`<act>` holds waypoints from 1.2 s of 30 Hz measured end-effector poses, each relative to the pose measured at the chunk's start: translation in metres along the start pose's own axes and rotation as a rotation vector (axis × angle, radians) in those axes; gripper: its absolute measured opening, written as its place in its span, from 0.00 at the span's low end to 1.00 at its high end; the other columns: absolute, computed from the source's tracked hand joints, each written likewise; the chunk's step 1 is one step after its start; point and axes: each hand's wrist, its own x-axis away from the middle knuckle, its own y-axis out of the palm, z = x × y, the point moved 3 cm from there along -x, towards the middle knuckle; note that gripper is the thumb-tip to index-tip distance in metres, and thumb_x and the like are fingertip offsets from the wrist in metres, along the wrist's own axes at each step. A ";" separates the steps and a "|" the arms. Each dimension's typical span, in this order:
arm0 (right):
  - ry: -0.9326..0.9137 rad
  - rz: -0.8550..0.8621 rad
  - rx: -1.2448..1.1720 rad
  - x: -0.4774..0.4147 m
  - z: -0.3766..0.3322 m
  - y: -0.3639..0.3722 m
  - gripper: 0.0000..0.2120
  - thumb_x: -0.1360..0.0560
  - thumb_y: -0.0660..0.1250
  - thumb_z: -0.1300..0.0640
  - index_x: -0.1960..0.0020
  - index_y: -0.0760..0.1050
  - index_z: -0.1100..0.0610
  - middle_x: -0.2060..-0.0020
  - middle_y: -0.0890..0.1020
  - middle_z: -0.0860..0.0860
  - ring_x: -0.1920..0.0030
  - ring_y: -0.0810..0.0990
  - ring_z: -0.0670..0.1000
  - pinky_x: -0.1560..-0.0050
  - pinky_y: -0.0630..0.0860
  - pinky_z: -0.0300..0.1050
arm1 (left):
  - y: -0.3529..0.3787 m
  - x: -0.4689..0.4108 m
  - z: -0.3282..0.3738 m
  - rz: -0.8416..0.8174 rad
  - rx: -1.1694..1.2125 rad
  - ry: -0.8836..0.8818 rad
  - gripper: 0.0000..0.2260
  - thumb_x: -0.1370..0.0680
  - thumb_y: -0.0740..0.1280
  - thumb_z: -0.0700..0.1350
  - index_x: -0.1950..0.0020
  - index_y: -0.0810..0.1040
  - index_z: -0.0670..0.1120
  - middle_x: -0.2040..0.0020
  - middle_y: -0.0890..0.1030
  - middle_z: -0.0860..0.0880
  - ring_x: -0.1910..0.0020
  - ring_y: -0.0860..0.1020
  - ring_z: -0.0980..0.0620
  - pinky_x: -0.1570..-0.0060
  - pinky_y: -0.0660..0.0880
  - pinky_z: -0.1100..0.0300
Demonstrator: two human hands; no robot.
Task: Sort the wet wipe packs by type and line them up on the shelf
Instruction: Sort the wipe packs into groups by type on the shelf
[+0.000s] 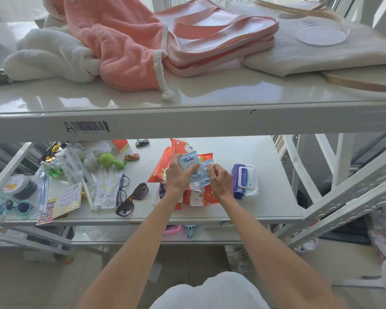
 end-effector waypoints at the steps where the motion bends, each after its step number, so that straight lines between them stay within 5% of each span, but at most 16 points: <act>1: 0.008 -0.028 -0.050 0.003 -0.001 -0.001 0.18 0.15 0.59 0.47 0.56 0.77 0.57 0.60 0.83 0.53 0.59 0.83 0.55 0.63 0.76 0.45 | 0.005 0.002 0.000 -0.012 -0.008 0.013 0.31 0.27 0.78 0.52 0.28 0.71 0.45 0.44 0.81 0.44 0.49 0.83 0.47 0.54 0.84 0.56; 7: 0.028 -0.207 -0.135 0.005 -0.007 -0.007 0.14 0.17 0.65 0.48 0.52 0.80 0.58 0.58 0.85 0.51 0.57 0.85 0.52 0.65 0.75 0.34 | 0.013 0.010 0.006 -0.052 -0.065 0.038 0.28 0.21 0.72 0.50 0.24 0.68 0.47 0.46 0.79 0.50 0.51 0.80 0.50 0.52 0.81 0.56; 12: 0.135 -0.054 -0.053 -0.010 -0.008 -0.010 0.16 0.16 0.62 0.48 0.45 0.79 0.61 0.54 0.82 0.51 0.58 0.82 0.49 0.71 0.69 0.30 | -0.035 0.010 -0.006 0.283 -0.066 -0.021 0.08 0.22 0.67 0.46 0.45 0.74 0.46 0.55 0.80 0.45 0.55 0.81 0.46 0.56 0.78 0.52; 15: 0.187 -0.067 0.096 -0.020 -0.005 -0.001 0.17 0.16 0.61 0.48 0.40 0.77 0.61 0.48 0.83 0.54 0.55 0.80 0.53 0.66 0.73 0.38 | -0.062 0.010 -0.040 0.274 -0.092 -0.233 0.08 0.22 0.67 0.48 0.49 0.74 0.43 0.54 0.81 0.45 0.53 0.80 0.44 0.57 0.72 0.56; 18: 0.255 -0.087 0.245 -0.022 -0.003 0.009 0.18 0.18 0.60 0.45 0.39 0.75 0.59 0.43 0.83 0.59 0.48 0.82 0.60 0.49 0.81 0.54 | -0.067 0.015 -0.085 0.106 -0.191 -0.466 0.15 0.23 0.69 0.50 0.44 0.75 0.40 0.51 0.78 0.45 0.48 0.77 0.42 0.51 0.72 0.53; 23: 0.193 -0.039 0.533 -0.023 -0.009 0.009 0.29 0.23 0.64 0.37 0.31 0.72 0.55 0.39 0.74 0.61 0.36 0.72 0.62 0.36 0.72 0.58 | -0.057 0.011 -0.110 -0.038 -0.049 -0.527 0.20 0.25 0.72 0.57 0.51 0.81 0.39 0.53 0.84 0.42 0.50 0.82 0.43 0.51 0.74 0.51; 28: 0.333 -0.146 0.345 -0.031 -0.012 0.017 0.41 0.27 0.62 0.26 0.22 0.60 0.48 0.31 0.69 0.63 0.30 0.69 0.67 0.29 0.65 0.66 | -0.050 0.001 -0.103 -0.107 0.102 -0.628 0.22 0.28 0.77 0.58 0.60 0.72 0.43 0.64 0.73 0.46 0.64 0.71 0.50 0.60 0.70 0.56; 32: 0.345 -0.253 0.334 -0.028 -0.036 0.033 0.59 0.42 0.60 0.14 0.19 0.45 0.36 0.20 0.55 0.63 0.24 0.60 0.71 0.28 0.59 0.72 | -0.042 -0.003 -0.098 -0.130 0.247 -0.687 0.17 0.26 0.77 0.51 0.55 0.73 0.42 0.58 0.76 0.46 0.63 0.74 0.53 0.62 0.75 0.59; 36: 0.348 -0.349 0.434 -0.019 -0.042 0.053 0.59 0.42 0.64 0.16 0.20 0.42 0.32 0.18 0.39 0.62 0.21 0.47 0.74 0.26 0.51 0.78 | -0.036 -0.006 -0.089 -0.148 0.384 -0.659 0.18 0.25 0.76 0.47 0.43 0.72 0.42 0.53 0.79 0.46 0.56 0.78 0.50 0.57 0.78 0.54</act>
